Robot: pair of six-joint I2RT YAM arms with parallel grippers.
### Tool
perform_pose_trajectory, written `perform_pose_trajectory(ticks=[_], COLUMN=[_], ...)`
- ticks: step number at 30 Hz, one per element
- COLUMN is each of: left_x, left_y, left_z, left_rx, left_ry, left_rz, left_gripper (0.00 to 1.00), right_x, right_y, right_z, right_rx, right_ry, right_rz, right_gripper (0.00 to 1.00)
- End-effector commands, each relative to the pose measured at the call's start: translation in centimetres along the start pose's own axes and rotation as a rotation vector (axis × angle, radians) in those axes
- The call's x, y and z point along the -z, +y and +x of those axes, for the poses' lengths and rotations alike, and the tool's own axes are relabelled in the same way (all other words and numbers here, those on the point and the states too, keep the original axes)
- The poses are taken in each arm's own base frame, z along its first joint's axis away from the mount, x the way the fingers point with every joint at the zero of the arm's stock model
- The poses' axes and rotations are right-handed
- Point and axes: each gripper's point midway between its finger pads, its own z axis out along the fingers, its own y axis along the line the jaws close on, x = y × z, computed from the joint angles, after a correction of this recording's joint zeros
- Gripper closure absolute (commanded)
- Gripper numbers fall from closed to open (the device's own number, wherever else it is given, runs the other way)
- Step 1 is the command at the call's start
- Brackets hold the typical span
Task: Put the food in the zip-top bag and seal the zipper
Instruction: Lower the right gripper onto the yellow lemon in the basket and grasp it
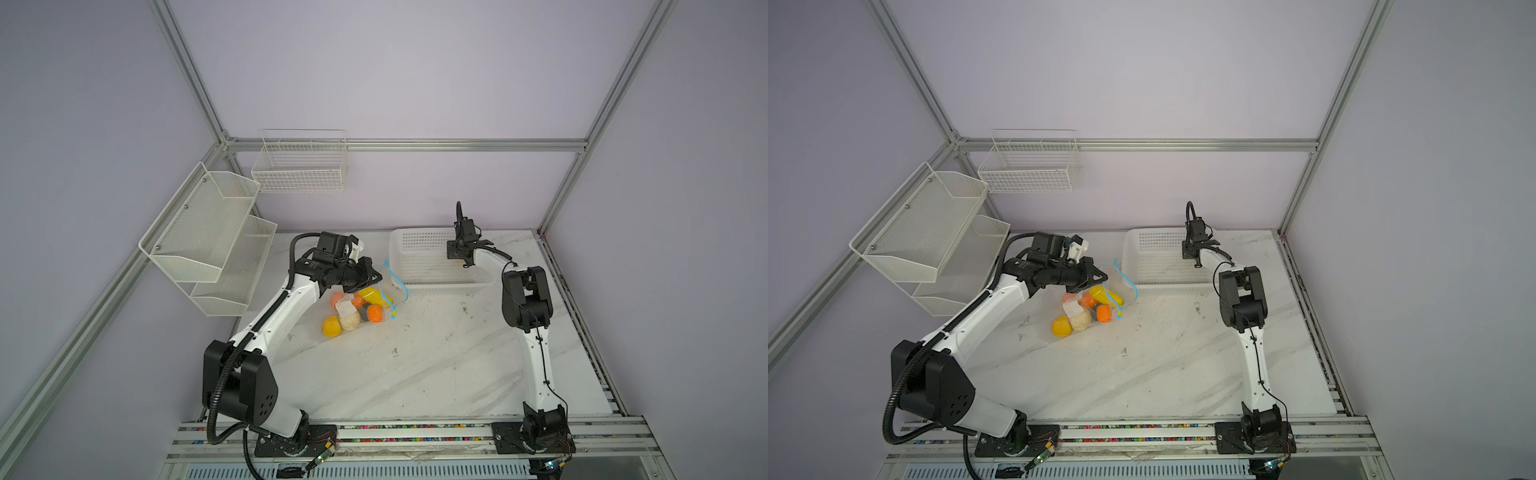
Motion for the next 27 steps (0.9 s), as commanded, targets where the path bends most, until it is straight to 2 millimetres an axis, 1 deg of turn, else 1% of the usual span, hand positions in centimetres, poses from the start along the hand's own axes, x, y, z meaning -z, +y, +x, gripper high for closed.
perform_pose_trajectory(ticks=[1,9,17,27], left_x=[-0.08,-0.16,-0.27,-0.3], left_y=[-0.49,-0.32,-0.26,-0.3], left_z=[-0.11,-0.05,-0.08,-0.05], left_rx=[-0.008,-0.007,-0.007,-0.007], left_ry=[-0.006,-0.003,-0.002,0.0], left_rz=[0.018,0.015,0.013,0.015], left_gripper=[1.0,1.0,1.0,1.0], right_x=[-0.56,-0.92,-0.47,-0.11], right_y=[-0.62,-0.35,-0.24,-0.14], right_z=[0.25,0.16,-0.33,-0.27], right_rx=[0.006,0.001,-0.005,-0.003], right_ry=[0.019,0.016,0.01,0.018], right_rz=[0.023,0.014,0.005,-0.006], right_gripper=[0.3,0.33,0.37,0.4])
